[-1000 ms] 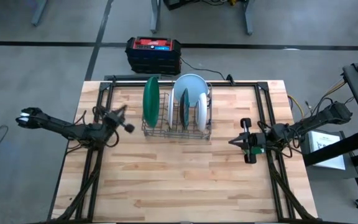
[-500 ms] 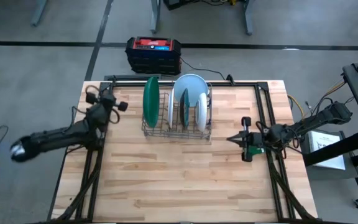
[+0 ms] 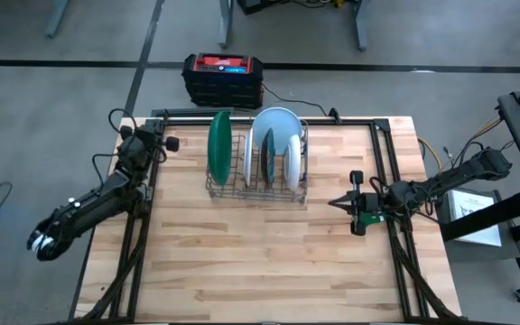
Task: Sort dishes
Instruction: Return to Home Position
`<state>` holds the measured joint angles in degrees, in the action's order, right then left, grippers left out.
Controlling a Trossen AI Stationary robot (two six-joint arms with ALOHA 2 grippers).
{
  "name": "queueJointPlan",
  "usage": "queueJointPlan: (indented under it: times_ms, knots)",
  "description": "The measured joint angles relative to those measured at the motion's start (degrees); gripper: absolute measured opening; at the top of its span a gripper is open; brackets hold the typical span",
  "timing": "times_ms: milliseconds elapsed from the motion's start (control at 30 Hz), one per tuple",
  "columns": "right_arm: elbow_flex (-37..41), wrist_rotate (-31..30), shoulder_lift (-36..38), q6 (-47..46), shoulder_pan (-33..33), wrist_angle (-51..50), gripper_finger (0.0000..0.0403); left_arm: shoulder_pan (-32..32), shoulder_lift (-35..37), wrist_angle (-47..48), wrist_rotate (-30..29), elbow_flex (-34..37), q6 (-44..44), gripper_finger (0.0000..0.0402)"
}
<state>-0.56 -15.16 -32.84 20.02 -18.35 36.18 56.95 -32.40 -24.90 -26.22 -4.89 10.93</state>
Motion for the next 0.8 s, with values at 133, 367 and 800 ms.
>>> queueJointPlan:
  times_ms: [133,367,800]
  knots:
    - [0.0,0.0,0.02,-0.43,0.0,0.0,0.0,0.0,-0.12,-0.16,-0.02,0.0,-3.78,0.0]
    - [0.0,0.02,0.02,-0.43,-0.02,0.04,0.0,0.0,-1.25,-0.16,-0.07,0.0,-4.14,0.0]
    - [0.0,0.03,0.02,-0.45,-0.01,0.04,0.0,0.0,-4.84,-0.16,-0.18,0.0,-4.14,0.0]
